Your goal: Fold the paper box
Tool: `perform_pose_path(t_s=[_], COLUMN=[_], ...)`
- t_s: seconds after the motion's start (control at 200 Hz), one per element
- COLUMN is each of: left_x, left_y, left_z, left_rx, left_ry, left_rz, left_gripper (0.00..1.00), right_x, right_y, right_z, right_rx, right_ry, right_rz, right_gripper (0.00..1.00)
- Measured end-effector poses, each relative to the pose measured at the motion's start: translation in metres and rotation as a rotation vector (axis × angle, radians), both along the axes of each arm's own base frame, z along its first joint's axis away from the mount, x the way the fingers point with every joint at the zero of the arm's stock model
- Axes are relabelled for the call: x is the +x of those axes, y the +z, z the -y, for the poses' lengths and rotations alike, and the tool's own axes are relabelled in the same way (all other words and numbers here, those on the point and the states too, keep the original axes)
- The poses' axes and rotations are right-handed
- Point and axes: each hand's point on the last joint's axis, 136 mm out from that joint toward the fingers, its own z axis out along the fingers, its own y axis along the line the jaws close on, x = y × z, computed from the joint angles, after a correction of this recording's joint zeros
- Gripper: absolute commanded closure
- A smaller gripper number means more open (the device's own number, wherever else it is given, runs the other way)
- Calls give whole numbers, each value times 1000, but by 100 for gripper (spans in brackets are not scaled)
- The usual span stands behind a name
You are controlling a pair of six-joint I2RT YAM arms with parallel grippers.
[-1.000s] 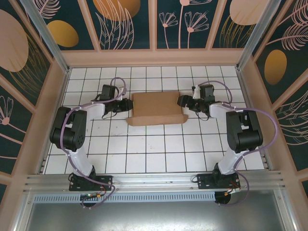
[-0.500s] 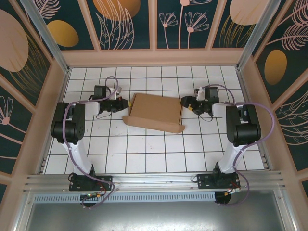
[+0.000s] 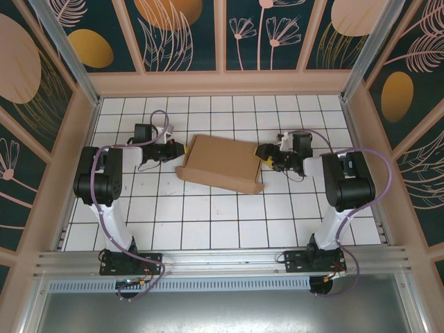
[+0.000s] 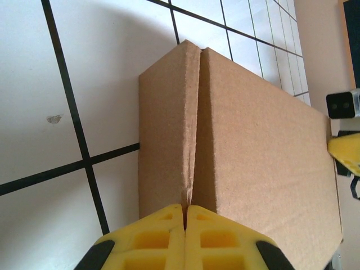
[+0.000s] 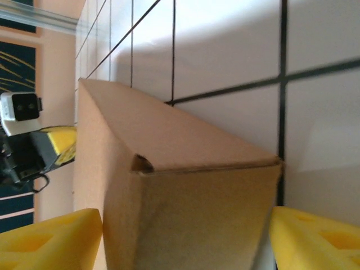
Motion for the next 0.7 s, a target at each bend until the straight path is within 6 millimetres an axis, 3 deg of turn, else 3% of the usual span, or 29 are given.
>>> perform_pose_path(t_s=[0.08,0.305,0.38,0.48,0.54,0.596,0.636,0.701], left_x=[1,-2,-2,-1,-10,-29,-47,-83], left_y=[1,11,37,98,133,156,163,157], left_z=[0,-17,-27,-33,-21,4,24,53], left_rx=[-1,99,160,261,334,387,423,477], left_ry=[3,104,148,199,182,115,48,-93], left_rz=[3,-4,66,271,430,580,675,802], left_gripper=[89,52,47,44,42,41,40,38], right_x=[-11,-21,-20,-18,-18,-20,-23,-29], right_y=[-1,12,24,35,37,35,32,27], right_z=[-9,-13,-11,-8,-7,-5,-3,-2], right_rx=[37,96,112,133,145,157,163,177], right_ry=[1,-60,-75,-93,-101,-109,-114,-116], right_rz=[-28,-80,-70,-65,-75,-100,-117,-152], right_gripper=[41,56,56,57,57,57,57,57])
